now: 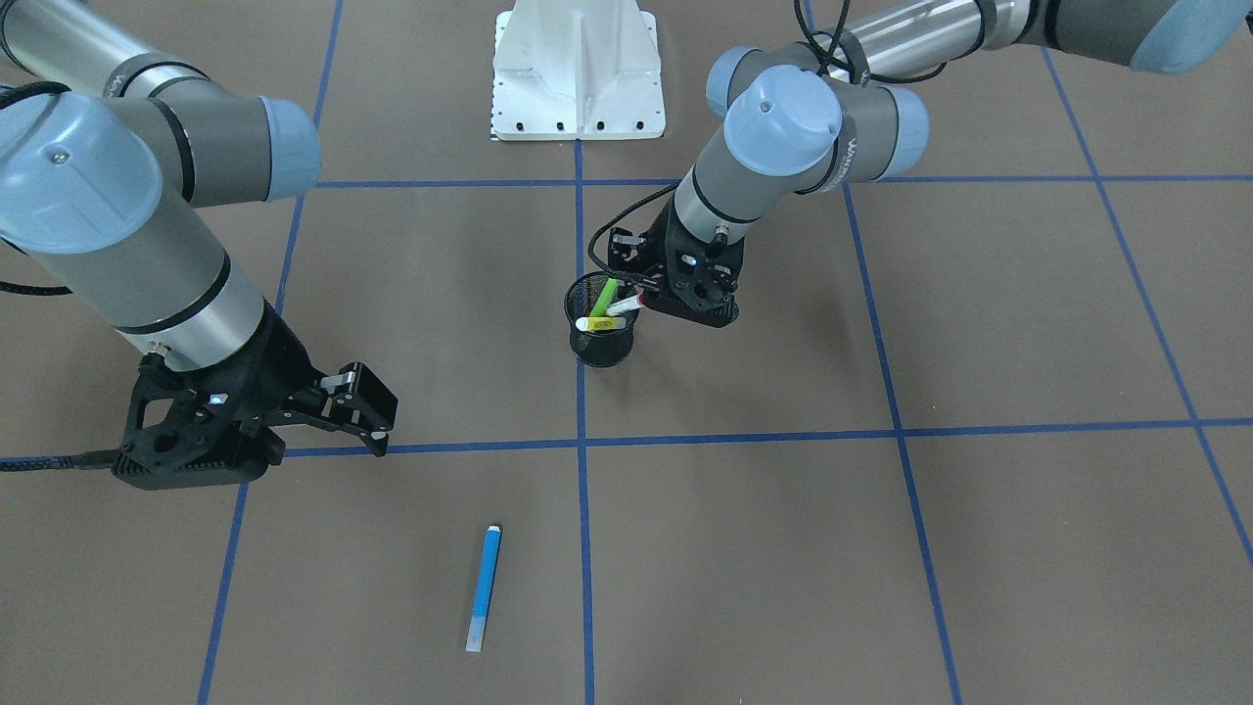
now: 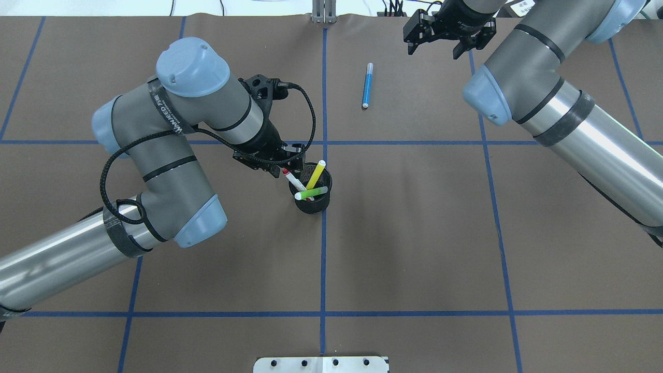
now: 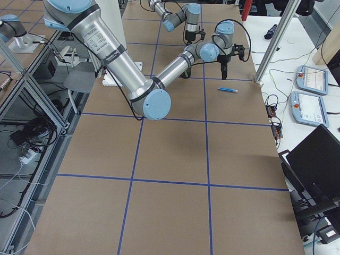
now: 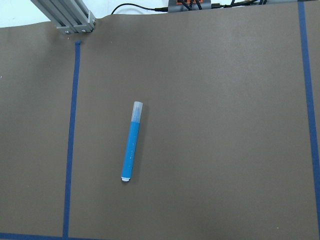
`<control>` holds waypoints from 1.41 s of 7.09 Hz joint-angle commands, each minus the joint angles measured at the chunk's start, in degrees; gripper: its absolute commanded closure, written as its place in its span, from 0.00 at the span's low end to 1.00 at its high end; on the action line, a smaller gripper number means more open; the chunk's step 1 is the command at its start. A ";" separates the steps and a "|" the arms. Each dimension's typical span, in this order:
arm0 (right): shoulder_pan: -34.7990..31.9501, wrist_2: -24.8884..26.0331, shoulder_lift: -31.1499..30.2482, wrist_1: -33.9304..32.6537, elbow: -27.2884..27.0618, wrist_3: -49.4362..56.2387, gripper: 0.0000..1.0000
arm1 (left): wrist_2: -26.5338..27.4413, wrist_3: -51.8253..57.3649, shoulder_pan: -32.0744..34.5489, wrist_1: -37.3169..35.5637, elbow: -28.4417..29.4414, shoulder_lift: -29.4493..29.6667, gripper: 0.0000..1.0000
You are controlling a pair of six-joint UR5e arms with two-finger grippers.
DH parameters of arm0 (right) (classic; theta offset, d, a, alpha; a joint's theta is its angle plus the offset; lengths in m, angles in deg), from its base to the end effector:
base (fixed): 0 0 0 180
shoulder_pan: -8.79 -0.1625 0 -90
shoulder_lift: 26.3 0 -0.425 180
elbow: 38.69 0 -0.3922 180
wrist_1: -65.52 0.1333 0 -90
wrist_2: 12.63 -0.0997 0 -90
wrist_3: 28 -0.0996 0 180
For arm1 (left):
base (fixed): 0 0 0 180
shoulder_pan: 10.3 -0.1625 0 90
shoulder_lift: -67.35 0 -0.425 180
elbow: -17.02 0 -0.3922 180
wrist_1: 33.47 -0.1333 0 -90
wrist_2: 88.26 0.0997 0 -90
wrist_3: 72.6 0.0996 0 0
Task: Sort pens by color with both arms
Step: 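Lower the left gripper over the pen cup onto the red-capped marker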
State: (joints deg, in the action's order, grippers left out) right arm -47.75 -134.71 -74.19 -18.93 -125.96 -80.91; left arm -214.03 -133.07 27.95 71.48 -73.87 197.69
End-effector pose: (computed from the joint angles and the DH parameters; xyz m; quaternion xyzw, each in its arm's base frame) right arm -0.3290 -0.6436 0.2183 0.0930 -0.4375 0.0460 0.8932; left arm 0.4975 -0.4878 0.1901 0.0250 0.5230 0.0804 0.8481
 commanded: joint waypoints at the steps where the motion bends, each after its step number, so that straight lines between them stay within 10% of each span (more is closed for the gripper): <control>1: -0.06 0.00 -0.01 -0.01 0.00 0.00 0.00 | 0.00 0.00 -0.37 -0.10 0.01 0.00 0.53; 10: -0.06 0.00 -0.10 0.26 0.00 0.00 0.00 | 0.00 0.09 -0.54 -0.10 0.89 0.18 0.72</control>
State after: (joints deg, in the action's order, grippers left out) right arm -47.81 -134.71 -74.29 -18.71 -125.96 -80.91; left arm -213.97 -132.98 27.40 71.40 -73.08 197.68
